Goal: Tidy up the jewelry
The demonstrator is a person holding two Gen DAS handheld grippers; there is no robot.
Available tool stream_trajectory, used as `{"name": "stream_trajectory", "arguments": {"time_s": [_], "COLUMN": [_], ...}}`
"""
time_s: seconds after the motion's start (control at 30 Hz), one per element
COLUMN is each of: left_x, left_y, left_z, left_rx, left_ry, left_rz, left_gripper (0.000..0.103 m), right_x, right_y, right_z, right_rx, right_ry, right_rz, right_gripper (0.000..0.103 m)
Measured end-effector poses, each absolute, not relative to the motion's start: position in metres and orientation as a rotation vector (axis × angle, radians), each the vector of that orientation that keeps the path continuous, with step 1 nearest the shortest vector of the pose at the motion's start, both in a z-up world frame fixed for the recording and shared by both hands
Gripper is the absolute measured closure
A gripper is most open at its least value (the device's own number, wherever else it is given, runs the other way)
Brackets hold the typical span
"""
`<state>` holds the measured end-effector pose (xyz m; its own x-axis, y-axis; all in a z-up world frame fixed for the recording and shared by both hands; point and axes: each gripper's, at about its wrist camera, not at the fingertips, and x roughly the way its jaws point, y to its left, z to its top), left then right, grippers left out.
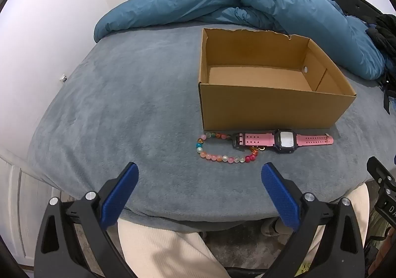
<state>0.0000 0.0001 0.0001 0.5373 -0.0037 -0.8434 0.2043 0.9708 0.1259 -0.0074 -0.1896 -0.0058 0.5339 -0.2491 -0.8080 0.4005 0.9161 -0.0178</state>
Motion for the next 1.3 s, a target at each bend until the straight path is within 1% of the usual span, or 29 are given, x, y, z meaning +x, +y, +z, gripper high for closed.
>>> {"name": "stream_trajectory", "arguments": {"time_s": [0.4, 0.77, 1.3], "left_x": [0.0001, 0.0001, 0.0001], "left_y": [0.0002, 0.0, 0.0], "left_z": [0.0003, 0.0001, 0.0001], "left_rx": [0.222, 0.223, 0.223], "left_ry": [0.998, 0.998, 0.996], "left_rz": [-0.123, -0.123, -0.123], "left_gripper": [0.006, 0.006, 0.006], "right_x": [-0.0032, -0.0029, -0.0026], "right_y": [-0.1874, -0.1874, -0.186], "right_z": [-0.0107, -0.0012, -0.0035], "right_rx": [0.178, 0.171, 0.166], "right_ry": [0.93, 0.923, 0.92], "right_rz": [-0.39, -0.393, -0.395], "right_gripper": [0.007, 0.007, 0.007]}}
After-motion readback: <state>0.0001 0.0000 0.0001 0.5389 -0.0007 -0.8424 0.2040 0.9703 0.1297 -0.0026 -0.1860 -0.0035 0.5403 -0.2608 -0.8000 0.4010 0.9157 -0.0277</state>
